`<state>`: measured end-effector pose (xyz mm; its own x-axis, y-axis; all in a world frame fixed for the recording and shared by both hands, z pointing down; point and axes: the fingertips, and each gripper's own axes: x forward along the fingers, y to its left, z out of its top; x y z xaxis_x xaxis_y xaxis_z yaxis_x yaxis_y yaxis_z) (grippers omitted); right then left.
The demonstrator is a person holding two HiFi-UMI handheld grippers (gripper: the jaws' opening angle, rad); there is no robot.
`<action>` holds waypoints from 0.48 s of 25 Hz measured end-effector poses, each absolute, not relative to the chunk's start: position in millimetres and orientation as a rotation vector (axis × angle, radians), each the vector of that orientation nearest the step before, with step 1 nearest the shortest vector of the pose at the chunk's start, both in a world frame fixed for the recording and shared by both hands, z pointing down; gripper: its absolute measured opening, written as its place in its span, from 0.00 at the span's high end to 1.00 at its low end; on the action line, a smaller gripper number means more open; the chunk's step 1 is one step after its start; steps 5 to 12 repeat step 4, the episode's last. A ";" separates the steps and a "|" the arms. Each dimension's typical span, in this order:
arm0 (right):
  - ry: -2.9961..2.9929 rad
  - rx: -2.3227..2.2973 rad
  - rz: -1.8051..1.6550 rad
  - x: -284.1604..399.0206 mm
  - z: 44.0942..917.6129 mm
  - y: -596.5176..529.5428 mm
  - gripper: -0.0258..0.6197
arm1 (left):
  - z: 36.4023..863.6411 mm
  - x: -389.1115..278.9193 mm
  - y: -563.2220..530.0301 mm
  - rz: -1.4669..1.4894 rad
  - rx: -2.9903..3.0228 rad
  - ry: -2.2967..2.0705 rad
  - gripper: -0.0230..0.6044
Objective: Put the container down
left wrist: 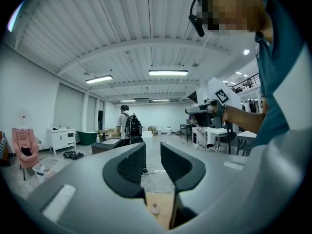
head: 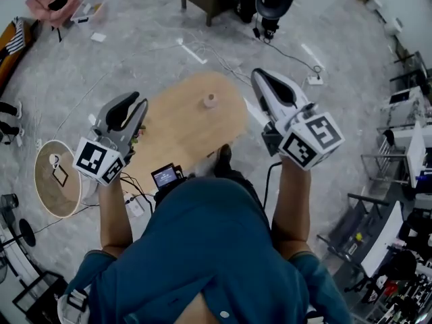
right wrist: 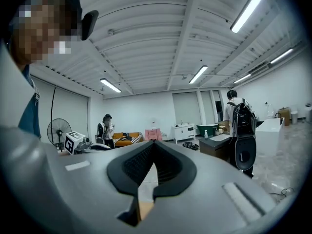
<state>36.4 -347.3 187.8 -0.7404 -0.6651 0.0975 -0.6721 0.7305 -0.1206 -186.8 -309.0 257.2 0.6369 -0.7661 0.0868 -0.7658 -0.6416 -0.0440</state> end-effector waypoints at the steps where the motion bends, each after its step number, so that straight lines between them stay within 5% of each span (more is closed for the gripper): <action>1: -2.877 1.116 0.226 34.7 187.2 -343.1 0.95 | 258.0 -187.9 -304.7 -0.151 -2.843 1.322 0.82; 12: -2.877 1.126 0.217 28.4 185.3 -329.9 0.95 | 259.6 -192.8 -291.6 -0.147 -2.851 1.305 0.82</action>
